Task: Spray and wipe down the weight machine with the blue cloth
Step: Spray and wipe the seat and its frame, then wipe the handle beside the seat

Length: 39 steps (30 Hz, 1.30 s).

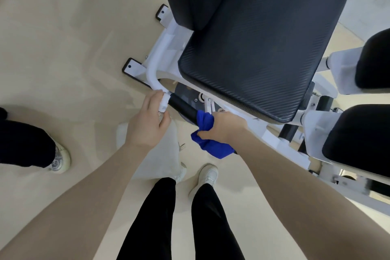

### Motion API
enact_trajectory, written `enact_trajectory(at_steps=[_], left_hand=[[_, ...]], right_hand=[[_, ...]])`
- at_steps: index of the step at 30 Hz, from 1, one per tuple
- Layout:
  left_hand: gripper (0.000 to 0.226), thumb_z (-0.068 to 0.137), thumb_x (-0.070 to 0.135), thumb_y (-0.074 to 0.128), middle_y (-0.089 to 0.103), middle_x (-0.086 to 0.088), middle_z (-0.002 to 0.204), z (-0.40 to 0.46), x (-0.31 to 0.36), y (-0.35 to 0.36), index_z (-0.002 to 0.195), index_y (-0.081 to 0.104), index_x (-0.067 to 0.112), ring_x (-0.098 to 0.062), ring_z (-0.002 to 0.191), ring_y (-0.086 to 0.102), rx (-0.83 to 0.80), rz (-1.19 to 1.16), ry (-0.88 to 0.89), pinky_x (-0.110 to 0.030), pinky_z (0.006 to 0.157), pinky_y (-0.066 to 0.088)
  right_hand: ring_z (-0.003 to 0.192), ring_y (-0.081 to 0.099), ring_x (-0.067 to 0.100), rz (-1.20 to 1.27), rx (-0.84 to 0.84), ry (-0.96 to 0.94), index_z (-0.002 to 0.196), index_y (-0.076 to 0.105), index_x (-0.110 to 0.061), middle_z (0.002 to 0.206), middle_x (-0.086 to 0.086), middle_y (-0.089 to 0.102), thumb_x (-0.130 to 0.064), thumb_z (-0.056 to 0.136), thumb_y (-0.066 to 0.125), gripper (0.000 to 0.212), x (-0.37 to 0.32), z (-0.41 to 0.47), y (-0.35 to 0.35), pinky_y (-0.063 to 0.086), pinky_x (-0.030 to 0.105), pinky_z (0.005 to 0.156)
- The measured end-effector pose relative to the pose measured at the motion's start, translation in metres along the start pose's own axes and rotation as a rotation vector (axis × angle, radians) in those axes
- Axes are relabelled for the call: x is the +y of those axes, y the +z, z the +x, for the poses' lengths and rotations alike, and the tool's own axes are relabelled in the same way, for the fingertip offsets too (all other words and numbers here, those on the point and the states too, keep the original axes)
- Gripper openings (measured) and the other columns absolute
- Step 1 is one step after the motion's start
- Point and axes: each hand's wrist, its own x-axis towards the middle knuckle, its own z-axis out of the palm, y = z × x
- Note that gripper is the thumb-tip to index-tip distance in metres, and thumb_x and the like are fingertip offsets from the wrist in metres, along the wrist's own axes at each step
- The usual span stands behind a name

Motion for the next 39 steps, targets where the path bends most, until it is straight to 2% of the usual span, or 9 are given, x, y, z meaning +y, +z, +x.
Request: enact_trajectory(at_steps=[5, 10, 13, 16, 21, 28, 33, 37, 39], left_hand=[[0.047, 0.09, 0.014, 0.05, 0.049, -0.003, 0.129, -0.002, 0.026, -0.007, 0.136, 0.038, 0.016, -0.03, 0.074, 0.057, -0.046, 0.011, 0.053, -0.037, 0.063, 0.045], [0.054, 0.09, 0.031, 0.034, 0.052, -0.005, 0.088, 0.009, 0.065, -0.022, 0.144, 0.03, 0.028, -0.029, 0.056, 0.048, -0.039, 0.069, 0.243, -0.039, 0.05, 0.045], [0.052, 0.089, 0.031, 0.034, 0.037, 0.005, 0.069, 0.026, 0.086, -0.019, 0.141, 0.038, 0.025, -0.023, 0.053, 0.041, -0.042, 0.091, 0.3, -0.036, 0.047, 0.041], [0.047, 0.094, 0.02, 0.045, 0.04, 0.005, 0.077, 0.051, 0.119, -0.008, 0.139, 0.036, 0.027, -0.024, 0.06, 0.05, -0.09, 0.093, 0.297, -0.042, 0.056, 0.048], [0.047, 0.091, 0.02, 0.048, 0.051, -0.003, 0.084, 0.101, 0.172, 0.016, 0.135, 0.036, 0.03, -0.024, 0.067, 0.054, -0.106, 0.141, 0.343, -0.044, 0.065, 0.049], [0.046, 0.091, 0.022, 0.049, 0.054, -0.008, 0.087, 0.221, 0.264, 0.068, 0.135, 0.037, 0.025, -0.031, 0.07, 0.056, 0.008, 0.218, 0.311, -0.044, 0.065, 0.048], [0.05, 0.092, 0.021, 0.045, 0.054, -0.01, 0.097, 0.31, 0.311, 0.096, 0.139, 0.031, 0.027, -0.034, 0.082, 0.057, 0.019, 0.254, 0.269, -0.045, 0.072, 0.048], [0.057, 0.091, 0.023, 0.043, 0.054, -0.01, 0.106, 0.387, 0.334, 0.112, 0.143, 0.022, 0.029, -0.032, 0.086, 0.056, 0.069, 0.317, 0.221, -0.04, 0.069, 0.046], [0.058, 0.091, 0.019, 0.041, 0.053, -0.012, 0.107, 0.422, 0.343, 0.12, 0.144, 0.021, 0.026, -0.031, 0.08, 0.054, 0.098, 0.327, 0.194, -0.038, 0.062, 0.044]], right_hand=[[0.072, 0.053, 0.012, 0.146, 0.252, -0.11, 0.101, 0.047, -0.024, 0.078, -0.016, 0.052, -0.046, 0.082, 0.059, 0.031, 0.013, -0.035, -0.026, 0.035, 0.024, 0.055], [0.095, 0.053, 0.025, 0.381, 0.576, -0.143, 0.12, 0.043, -0.026, 0.104, -0.005, 0.059, -0.037, 0.074, 0.05, 0.048, 0.029, -0.052, -0.062, 0.044, 0.038, 0.08], [0.08, 0.05, 0.022, 0.784, 0.572, -0.038, 0.103, 0.033, -0.023, 0.087, -0.006, 0.051, -0.027, 0.068, 0.042, 0.036, 0.046, -0.052, -0.087, 0.037, 0.037, 0.078], [0.072, 0.04, 0.017, 1.109, 0.553, -0.027, 0.094, 0.029, -0.016, 0.077, -0.005, 0.04, -0.009, 0.081, 0.044, 0.021, 0.074, -0.045, -0.117, 0.034, 0.03, 0.066], [0.07, 0.052, 0.018, 1.648, 0.322, 0.003, 0.097, 0.047, -0.023, 0.08, -0.002, 0.053, -0.02, 0.064, 0.049, 0.033, 0.118, -0.023, -0.168, 0.037, 0.024, 0.059], [0.095, 0.065, 0.026, 2.266, 0.113, -0.232, 0.106, 0.063, -0.014, 0.103, 0.009, 0.069, -0.043, 0.089, 0.052, 0.036, 0.203, 0.05, -0.242, 0.051, 0.036, 0.085], [0.088, 0.058, 0.022, 1.825, 0.523, 0.056, 0.094, 0.053, -0.019, 0.09, -0.002, 0.06, -0.02, 0.089, 0.052, 0.005, 0.244, 0.111, -0.307, 0.048, 0.032, 0.074], [0.084, 0.05, 0.018, 1.014, 0.97, -0.006, 0.108, 0.053, -0.013, 0.102, 0.0, 0.053, -0.006, 0.087, 0.041, 0.025, 0.263, 0.162, -0.356, 0.04, 0.032, 0.071], [0.096, 0.049, 0.027, 0.658, 0.981, 0.053, 0.115, 0.053, -0.012, 0.114, 0.006, 0.051, -0.009, 0.089, 0.04, 0.03, 0.264, 0.187, -0.366, 0.041, 0.035, 0.075]])
